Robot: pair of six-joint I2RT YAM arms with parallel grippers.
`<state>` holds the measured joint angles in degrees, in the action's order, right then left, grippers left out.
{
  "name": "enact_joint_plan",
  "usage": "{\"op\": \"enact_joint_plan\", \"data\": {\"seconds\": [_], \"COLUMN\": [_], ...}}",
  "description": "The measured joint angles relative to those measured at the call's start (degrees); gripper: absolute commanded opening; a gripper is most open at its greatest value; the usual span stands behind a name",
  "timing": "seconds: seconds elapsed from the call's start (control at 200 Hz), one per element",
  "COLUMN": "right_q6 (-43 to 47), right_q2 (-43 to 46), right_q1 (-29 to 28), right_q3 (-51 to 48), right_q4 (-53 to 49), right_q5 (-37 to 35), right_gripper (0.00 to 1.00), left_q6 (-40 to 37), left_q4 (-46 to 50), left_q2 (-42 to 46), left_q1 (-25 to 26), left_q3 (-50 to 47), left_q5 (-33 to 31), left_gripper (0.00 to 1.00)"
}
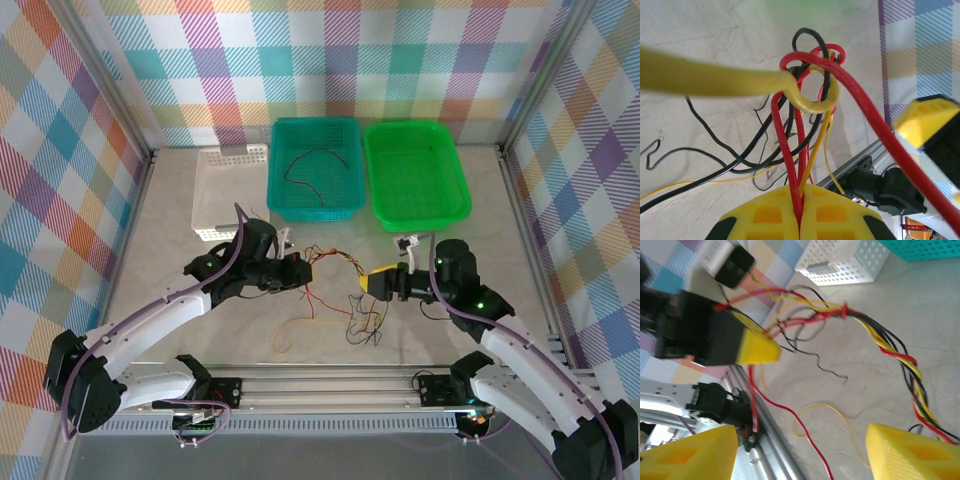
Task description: Untangle the cables
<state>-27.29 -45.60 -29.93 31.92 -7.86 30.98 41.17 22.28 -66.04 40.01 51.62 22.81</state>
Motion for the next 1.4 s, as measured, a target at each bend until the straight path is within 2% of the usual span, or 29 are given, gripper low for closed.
{"op": "enact_joint_plan", "data": {"seconds": [0.17,0.3,0.56,0.685,0.94,1.145,1.28,1.4], "right_q6": [1.9,0.9,-2.1,-3.0,-5.4,-6.6,-6.8,-6.8], "right_q2": [-10.0,-15.0,-9.2,-9.7,-11.4,-18.3,-20.8,-18.1], "right_q1": [-8.5,-11.6,-12.8,-12.9,-13.6,-14.2,-16.4,-19.6], "right_q3": [1.1,0.9,-4.4,-4.7,-8.7,-8.9,-10.4,-15.0], "right_q4": [-5.6,-9.1,-7.7,-6.5,4.7,15.1,22.5,30.2], "right_q5": [-12.7,-20.7,-26.5,-27.4,-27.5,-27.5,-28.7,-32.7], "right_gripper": [0.55,0.53,0.60,0.59,0.59,0.55,0.51,0.54], "left_q6": [0.3,0.4,1.0,1.6,3.4,4.5,5.0,5.8], "left_q4": [0.9,2.8,4.4,4.3,2.1,1.3,1.1,1.1], "left_q2": [0.6,2.3,10.8,13.1,15.6,17.5,18.9,20.2], "left_q1": [0.0,0.0,0.0,0.0,0.0,0.0,0.0,0.0], "left_q3": [2.7,2.9,2.9,2.9,2.4,2.4,2.0,1.0], "left_q5": [-1.2,-2.7,-6.9,-7.5,-7.4,-7.5,-7.6,-8.5], "left_gripper": [0.00,0.00,0.00,0.00,0.00,0.00,0.00,0.00]}}
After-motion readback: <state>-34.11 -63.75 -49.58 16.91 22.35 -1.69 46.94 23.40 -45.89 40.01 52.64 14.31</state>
